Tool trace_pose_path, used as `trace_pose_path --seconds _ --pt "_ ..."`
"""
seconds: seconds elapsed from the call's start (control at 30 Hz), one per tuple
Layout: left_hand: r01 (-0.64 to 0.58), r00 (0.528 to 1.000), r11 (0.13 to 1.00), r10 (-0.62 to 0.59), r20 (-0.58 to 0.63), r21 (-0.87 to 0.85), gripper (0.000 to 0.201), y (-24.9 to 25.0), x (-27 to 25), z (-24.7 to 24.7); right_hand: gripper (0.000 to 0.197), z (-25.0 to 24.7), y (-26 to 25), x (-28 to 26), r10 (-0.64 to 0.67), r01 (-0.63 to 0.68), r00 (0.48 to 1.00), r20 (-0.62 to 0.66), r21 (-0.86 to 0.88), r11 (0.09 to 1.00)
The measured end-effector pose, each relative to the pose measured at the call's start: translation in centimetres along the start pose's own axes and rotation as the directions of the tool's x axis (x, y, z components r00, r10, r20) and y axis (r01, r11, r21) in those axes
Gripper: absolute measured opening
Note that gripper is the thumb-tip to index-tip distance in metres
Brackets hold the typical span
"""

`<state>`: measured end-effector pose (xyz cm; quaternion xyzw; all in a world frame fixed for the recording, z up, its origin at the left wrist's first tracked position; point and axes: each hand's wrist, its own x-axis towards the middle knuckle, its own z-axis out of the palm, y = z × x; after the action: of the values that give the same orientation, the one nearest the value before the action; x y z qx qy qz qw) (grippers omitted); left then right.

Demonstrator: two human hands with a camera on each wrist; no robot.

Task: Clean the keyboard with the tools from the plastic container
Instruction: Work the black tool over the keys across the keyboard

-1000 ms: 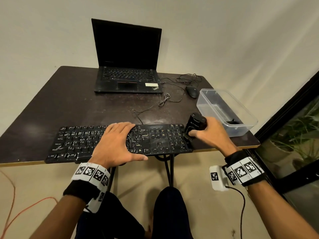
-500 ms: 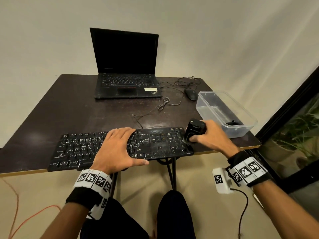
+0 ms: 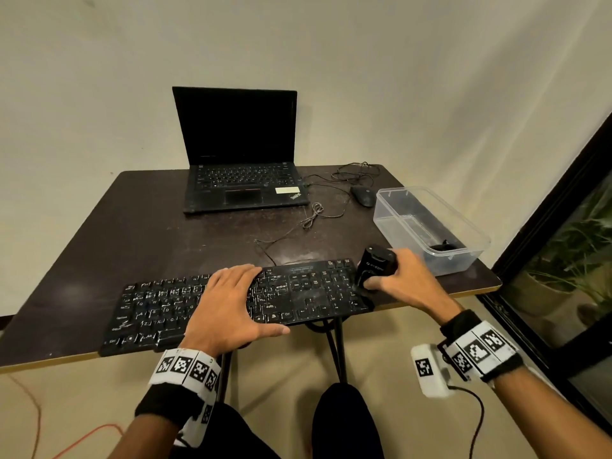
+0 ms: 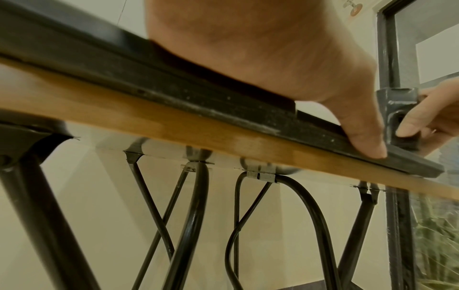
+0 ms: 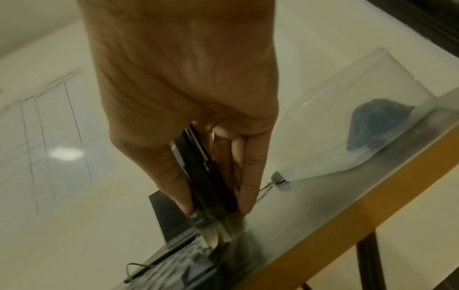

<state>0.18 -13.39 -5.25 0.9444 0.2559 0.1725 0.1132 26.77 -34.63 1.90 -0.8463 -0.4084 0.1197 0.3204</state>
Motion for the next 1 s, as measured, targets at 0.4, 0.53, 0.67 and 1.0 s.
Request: trace_pose_path --seconds 0.4,0.53,0.67,1.0 --pt "0.001 1.000 1.000 -0.001 -0.012 -0.011 0.132 -0.1 0.1 0.0 0.018 -0.1 -0.8 -1.2 -0.102 0.112 0.987 0.125 -0.069 0.991" --pt "0.006 1.000 1.000 -0.006 0.001 -0.015 0.132 -0.1 0.0 0.2 0.016 0.0 -0.4 -1.3 -0.053 0.052 0.998 -0.014 -0.078 0.996" --pt "0.008 1.000 1.000 -0.008 0.000 -0.016 0.132 -0.2 0.1 0.2 0.018 0.5 -0.7 -1.9 -0.108 0.114 0.989 0.097 -0.066 0.991" --pt "0.005 1.000 1.000 -0.005 0.005 0.012 0.133 -0.2 0.2 0.3 0.017 0.4 -1.0 -2.3 -0.058 0.062 0.996 0.066 -0.060 0.996"
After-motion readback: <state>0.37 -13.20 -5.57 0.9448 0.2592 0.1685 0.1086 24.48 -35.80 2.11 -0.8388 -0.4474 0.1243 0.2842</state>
